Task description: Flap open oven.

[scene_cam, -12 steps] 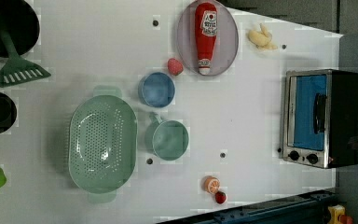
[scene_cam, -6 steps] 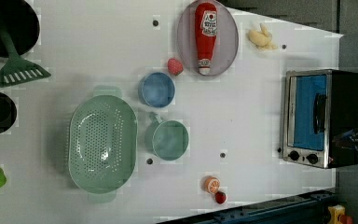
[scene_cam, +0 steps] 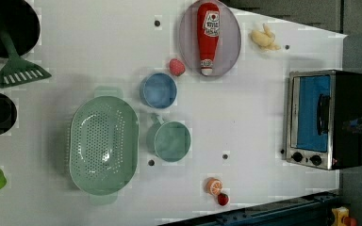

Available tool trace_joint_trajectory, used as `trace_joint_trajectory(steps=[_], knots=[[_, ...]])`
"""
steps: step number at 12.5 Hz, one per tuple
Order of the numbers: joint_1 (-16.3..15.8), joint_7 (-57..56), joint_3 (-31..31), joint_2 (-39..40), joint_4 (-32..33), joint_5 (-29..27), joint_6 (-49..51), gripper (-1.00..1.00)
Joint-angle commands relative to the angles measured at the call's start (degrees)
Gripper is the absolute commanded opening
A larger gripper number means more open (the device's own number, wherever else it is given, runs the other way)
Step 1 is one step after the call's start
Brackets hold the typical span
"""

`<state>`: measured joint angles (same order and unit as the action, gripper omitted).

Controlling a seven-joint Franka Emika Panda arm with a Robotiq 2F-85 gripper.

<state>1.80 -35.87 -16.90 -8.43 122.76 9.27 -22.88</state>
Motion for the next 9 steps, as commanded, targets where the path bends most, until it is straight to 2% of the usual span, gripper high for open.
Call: trace_joint_trajectory(steps=[1,4,9], knots=[[0.9,-18.4,-2.7,2.4,1.9,0.6,-8.2,-0.65],[1.1,-24.9,-6.0,5.8,2.5,0.5,-14.4,-0.65],[1.2,-27.5,-8.7,11.4,3.7,0.1,-19.6,-0.65]])
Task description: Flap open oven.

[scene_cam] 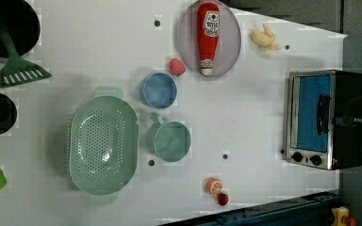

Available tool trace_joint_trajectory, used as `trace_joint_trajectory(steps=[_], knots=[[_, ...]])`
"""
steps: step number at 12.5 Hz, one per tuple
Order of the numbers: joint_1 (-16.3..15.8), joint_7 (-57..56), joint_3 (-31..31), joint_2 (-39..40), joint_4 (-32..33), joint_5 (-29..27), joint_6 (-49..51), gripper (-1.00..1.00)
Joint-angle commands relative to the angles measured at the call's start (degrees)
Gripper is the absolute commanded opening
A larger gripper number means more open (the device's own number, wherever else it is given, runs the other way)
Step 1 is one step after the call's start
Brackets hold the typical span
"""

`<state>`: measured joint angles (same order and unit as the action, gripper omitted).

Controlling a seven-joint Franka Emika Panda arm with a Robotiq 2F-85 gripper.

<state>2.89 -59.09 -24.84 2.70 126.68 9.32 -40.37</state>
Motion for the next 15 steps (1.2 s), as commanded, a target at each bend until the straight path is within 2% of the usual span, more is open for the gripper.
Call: trace_joint_trajectory(steps=[1,7,12,15], knots=[[0.1,-4.3,-0.8,1.1,0.1,0.1,-3.4,-0.65],[0.0,-4.2,-0.3,5.8,2.0,0.0,-12.0,-0.65],[-1.4,-0.7,2.2,6.9,2.4,0.6,-11.4,-0.65],[-2.8,4.9,4.5,6.9,3.1,6.5,-11.1,-0.65]])
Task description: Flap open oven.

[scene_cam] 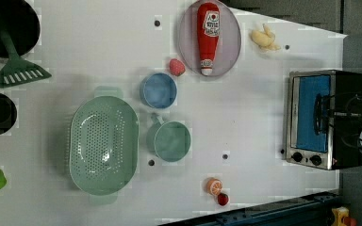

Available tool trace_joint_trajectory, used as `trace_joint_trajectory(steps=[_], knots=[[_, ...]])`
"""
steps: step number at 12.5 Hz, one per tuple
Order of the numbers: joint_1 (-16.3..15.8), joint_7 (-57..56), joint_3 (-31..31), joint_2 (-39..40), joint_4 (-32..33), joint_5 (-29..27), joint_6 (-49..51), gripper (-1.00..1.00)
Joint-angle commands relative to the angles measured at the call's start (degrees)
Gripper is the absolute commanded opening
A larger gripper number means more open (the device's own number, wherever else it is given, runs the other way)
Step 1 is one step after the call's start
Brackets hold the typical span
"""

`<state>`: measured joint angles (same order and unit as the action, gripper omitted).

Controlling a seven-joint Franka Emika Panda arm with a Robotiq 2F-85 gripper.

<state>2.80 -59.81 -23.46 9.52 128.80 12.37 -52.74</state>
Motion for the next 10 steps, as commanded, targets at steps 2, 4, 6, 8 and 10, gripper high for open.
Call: trace_joint_trajectory(steps=[2,4,6,8,10], knots=[[-3.7,12.5,4.6,0.2,1.5,9.3,1.7,-0.65],[-4.6,21.1,6.3,0.5,2.2,14.8,2.6,-0.65],[-5.5,28.9,8.1,1.1,2.7,21.2,4.4,-0.65],[-6.2,34.5,9.4,2.2,2.7,27.0,5.7,-0.65],[-6.7,39.0,10.3,4.0,2.8,28.7,6.0,-0.65]])
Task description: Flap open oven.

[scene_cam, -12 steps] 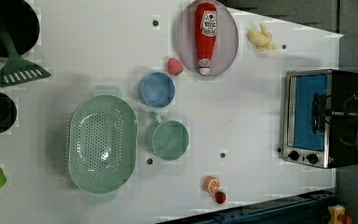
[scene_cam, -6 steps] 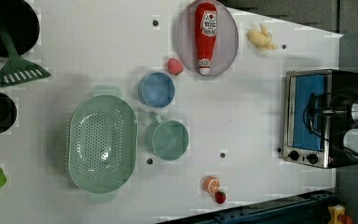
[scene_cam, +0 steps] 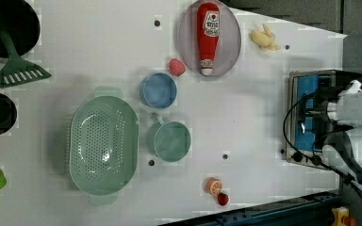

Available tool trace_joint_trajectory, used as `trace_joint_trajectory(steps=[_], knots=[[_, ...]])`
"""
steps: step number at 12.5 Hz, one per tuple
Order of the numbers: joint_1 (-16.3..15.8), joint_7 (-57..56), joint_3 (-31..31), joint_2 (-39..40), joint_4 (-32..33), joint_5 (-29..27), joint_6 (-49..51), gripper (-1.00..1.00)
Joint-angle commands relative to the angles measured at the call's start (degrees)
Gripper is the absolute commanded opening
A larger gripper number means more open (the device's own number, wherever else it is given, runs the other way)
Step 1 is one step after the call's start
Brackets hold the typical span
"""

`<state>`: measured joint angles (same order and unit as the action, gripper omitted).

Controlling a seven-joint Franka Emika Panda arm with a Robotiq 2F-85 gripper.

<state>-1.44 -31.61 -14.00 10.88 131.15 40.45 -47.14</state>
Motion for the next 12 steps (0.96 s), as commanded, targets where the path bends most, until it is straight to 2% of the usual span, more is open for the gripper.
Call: trace_joint_trajectory(steps=[1,5,9,12], knots=[[-2.6,11.6,1.3,3.7,0.5,0.6,0.4,-0.65],[-4.1,15.0,2.9,8.8,-0.3,0.9,0.3,-0.65],[-6.7,25.8,3.2,15.3,-2.4,6.8,0.1,-0.65],[-8.2,27.5,3.3,18.7,-4.2,6.8,-0.4,-0.65]])
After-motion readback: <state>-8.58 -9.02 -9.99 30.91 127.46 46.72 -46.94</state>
